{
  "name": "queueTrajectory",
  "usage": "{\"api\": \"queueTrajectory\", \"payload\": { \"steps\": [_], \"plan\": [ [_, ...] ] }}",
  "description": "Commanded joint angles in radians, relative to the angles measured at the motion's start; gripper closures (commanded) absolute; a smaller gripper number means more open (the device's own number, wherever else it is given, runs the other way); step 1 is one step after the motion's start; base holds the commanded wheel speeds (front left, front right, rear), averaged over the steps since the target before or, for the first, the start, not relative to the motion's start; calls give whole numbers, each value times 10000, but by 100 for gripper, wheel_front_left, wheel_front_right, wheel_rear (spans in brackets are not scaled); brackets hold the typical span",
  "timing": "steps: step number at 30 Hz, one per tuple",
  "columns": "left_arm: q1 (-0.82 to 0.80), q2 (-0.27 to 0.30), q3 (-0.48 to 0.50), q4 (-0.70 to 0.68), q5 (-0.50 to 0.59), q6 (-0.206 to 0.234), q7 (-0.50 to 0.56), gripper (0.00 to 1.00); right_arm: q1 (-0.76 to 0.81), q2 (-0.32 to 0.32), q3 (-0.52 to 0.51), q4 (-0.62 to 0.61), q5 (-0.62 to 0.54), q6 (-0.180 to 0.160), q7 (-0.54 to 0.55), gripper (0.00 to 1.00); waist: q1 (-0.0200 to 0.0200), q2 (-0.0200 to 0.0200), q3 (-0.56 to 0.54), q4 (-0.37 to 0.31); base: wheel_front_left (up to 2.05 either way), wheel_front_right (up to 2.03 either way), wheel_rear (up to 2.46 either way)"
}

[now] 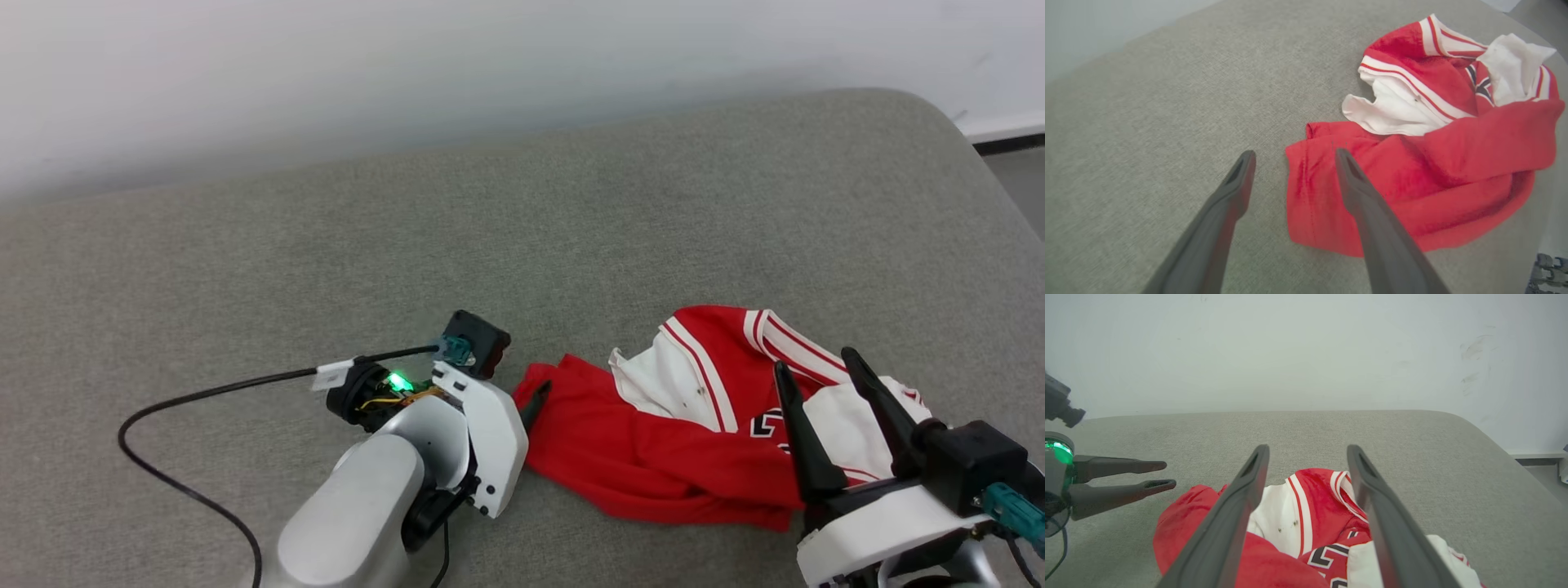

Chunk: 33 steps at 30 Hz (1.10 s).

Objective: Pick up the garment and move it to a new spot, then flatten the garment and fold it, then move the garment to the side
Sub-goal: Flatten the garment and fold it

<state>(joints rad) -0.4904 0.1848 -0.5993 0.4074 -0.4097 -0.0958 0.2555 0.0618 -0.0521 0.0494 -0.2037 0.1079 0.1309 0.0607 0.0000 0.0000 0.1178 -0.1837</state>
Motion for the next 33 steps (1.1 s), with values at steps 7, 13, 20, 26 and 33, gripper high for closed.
{"api": "queueTrajectory", "payload": {
  "steps": [7, 13, 20, 26, 33],
  "plan": [
    [-874, 273, -1394, 992, -336, -322, 2163, 0, -406, 28, 256, 119, 113, -3, -240, 0, 0, 0, 817, -509, 0, 0, 0],
    [-873, 629, -2954, 1145, -1313, -359, 3587, 96, -481, 28, 331, 298, 285, -3, -316, 0, 0, 0, 966, -648, 0, 0, 0],
    [-1404, 1154, -2872, 1105, -1572, -192, 2608, 100, -475, 28, 200, 397, 148, -3, -296, 0, 0, 0, 766, -505, 0, 0, 0],
    [-1371, 1404, -1977, 704, -1591, 552, 892, 100, -291, 25, -3, 333, 57, -5, -122, 0, 0, 0, 223, 105, 0, 0, 0],
    [-309, 2371, -1001, -527, -1815, 1708, -153, 100, -43, 24, -278, 166, 22, -3, 139, 0, 0, 0, -408, 1129, 0, 0, 0]
  ]
}}
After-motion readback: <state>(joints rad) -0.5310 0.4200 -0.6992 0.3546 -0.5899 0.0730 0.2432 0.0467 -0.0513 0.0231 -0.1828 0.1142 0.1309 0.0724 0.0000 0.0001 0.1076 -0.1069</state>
